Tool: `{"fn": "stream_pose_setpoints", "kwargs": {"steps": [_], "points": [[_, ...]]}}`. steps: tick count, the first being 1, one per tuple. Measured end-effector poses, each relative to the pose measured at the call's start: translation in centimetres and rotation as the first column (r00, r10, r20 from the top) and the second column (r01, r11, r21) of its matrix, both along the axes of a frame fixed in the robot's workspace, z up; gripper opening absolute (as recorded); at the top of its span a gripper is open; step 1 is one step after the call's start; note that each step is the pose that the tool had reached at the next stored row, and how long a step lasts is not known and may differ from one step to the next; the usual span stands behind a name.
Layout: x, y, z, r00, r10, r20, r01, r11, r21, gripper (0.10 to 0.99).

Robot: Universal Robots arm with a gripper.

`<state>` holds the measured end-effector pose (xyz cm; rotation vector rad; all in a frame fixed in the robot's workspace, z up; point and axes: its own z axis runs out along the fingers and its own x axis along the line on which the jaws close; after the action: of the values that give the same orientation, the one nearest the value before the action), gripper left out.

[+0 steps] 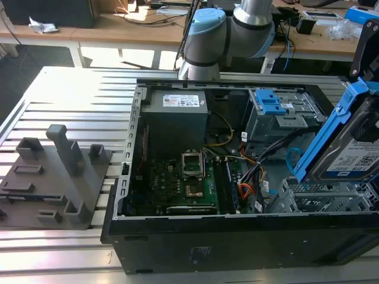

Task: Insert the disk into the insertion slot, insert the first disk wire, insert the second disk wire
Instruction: 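Insert the disk into the insertion slot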

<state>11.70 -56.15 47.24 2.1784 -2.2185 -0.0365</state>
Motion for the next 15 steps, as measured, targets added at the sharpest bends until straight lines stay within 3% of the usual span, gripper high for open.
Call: {"fn": "stream_pose_setpoints", "kwargs": {"steps": [1, 4, 8, 15], "points": [[0.0, 0.0, -0.17, 1.0, 0.0, 0.0, 0.0, 1.0, 0.0, 0.361], [0.38, 0.12, -1.59, 1.0, 0.0, -0.0015, 0.0, 1.0, 0.0, 0.361], [1.13, 1.08, -2.78, 1.0, 0.0, -0.0031, 0.0, 1.0, 0.0, 0.361], [1.48, 1.21, -4.11, 1.0, 0.0, -0.0037, 0.0, 1.0, 0.0, 0.361]]}}
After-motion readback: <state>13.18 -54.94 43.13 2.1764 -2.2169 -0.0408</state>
